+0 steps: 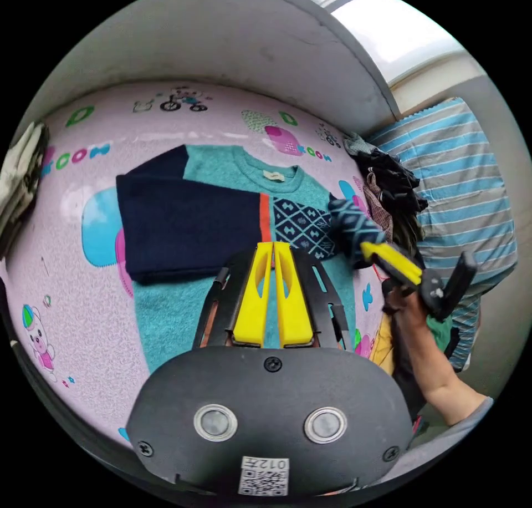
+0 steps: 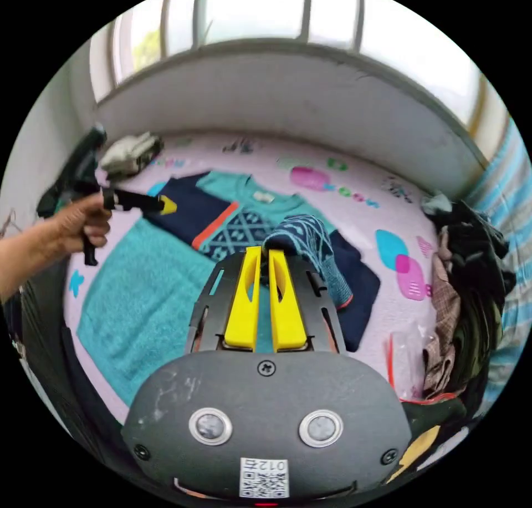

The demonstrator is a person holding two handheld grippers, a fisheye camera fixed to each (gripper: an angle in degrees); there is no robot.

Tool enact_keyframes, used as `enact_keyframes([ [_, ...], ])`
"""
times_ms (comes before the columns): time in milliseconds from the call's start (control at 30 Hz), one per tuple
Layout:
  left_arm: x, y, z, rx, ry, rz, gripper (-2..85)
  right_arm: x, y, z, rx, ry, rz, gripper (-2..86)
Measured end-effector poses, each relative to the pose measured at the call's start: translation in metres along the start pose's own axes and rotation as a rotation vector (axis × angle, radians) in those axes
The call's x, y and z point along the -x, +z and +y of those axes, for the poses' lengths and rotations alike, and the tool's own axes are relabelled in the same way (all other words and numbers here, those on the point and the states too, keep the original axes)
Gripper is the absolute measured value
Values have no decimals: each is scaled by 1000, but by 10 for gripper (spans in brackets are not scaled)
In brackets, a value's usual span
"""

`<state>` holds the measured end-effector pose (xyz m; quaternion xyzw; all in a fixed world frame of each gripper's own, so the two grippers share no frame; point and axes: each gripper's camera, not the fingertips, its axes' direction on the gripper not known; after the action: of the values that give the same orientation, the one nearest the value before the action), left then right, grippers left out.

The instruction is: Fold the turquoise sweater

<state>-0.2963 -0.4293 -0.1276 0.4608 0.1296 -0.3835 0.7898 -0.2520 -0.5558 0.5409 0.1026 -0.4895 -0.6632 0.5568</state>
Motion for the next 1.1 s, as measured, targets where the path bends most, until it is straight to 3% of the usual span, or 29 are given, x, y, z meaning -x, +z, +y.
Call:
enact_keyframes([
  [167,7,9,18,24,-13,54,19,32,50,20,65,86,-59,56],
  [367,-76,36,21,39,298,-5,47,-43,25,85,-94,461,-297,43],
  [533,-202,86,61,18,838,-382,74,-125,9,150,-169,805,-308,49],
  [633,-247,119,92,37,1077,-515,83,-177,10,192,-225,1044,-421,67],
  [733,-262,151,109,78,1190,-649,81,-209,16,220,-275,1189,-527,73],
  [967,-243,160,99,79,1067,-721,28,-243,52,254,-291,1484,-716,68],
  [1100,-202,111,66,54,855,-456,8,-246,62,265,-340,1574,-777,25],
])
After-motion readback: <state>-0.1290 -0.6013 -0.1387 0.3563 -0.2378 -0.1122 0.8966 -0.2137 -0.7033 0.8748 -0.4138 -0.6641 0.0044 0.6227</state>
